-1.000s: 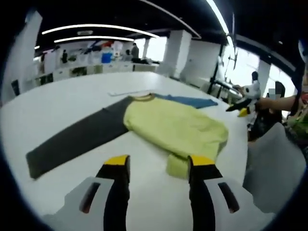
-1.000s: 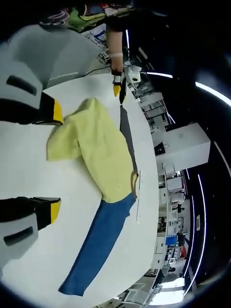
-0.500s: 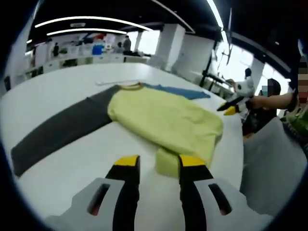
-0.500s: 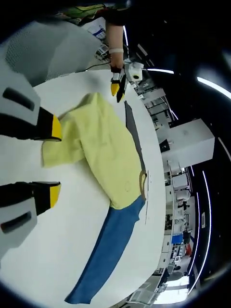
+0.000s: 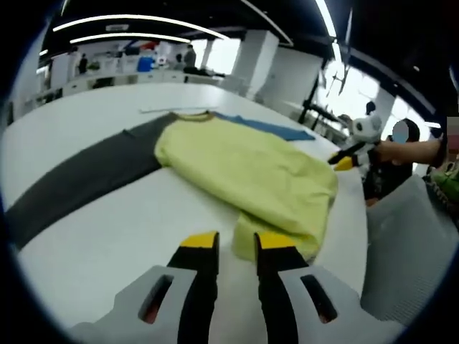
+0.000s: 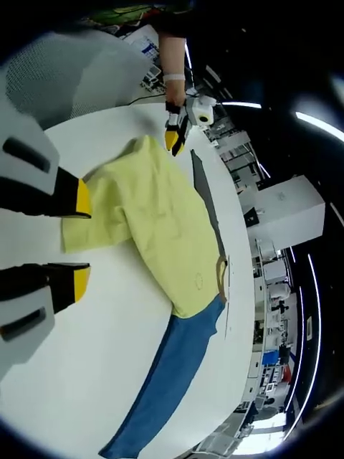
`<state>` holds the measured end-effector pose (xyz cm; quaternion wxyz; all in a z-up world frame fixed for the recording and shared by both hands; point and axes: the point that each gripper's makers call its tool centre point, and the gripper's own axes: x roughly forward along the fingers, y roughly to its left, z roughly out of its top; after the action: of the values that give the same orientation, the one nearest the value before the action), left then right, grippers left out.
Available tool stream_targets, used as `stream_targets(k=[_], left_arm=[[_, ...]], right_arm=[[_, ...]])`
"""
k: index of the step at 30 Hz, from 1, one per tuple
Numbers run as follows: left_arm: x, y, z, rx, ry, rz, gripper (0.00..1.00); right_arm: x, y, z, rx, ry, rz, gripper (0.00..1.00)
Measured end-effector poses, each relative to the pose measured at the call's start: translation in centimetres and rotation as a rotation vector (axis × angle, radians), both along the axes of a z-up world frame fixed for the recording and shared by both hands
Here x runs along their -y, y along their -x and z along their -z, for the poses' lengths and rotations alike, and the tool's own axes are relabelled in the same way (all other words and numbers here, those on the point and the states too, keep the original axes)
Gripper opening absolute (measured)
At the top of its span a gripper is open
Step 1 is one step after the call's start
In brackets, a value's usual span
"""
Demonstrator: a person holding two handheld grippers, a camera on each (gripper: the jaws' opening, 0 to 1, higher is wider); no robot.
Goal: Fold the garment on the visible template until the final outline fits inside the template.
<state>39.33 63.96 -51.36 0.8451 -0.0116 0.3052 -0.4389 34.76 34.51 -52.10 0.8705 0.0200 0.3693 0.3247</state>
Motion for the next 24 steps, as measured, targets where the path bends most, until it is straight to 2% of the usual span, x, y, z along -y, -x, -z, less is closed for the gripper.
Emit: stream_targets(k=[6, 10, 17, 24], left_arm=[[0.2, 0.1, 0.6, -0.017, -0.003, 0.007, 0.16], [0.8, 0.5, 0.5, -0.022, -0.001, 0.014, 0.15], [0.7, 0.6, 1.1, -0.030, 0.007, 0.024, 0.15], [1.3, 1.0, 0.7, -0.031, 0.033, 0.048, 0.14]], right_arm=[[-0.2, 0.1, 1.0, -0.028, 0.015, -0.012, 0.16], [-0.5, 0.4, 1.3, -0.027, 0.029, -0.029, 0.14], [-0.6, 0.5, 1.5, -0.029, 0.029, -0.036, 0.14], [-0.6, 0.6, 1.8, -0.031, 0.040, -0.039, 0.10]])
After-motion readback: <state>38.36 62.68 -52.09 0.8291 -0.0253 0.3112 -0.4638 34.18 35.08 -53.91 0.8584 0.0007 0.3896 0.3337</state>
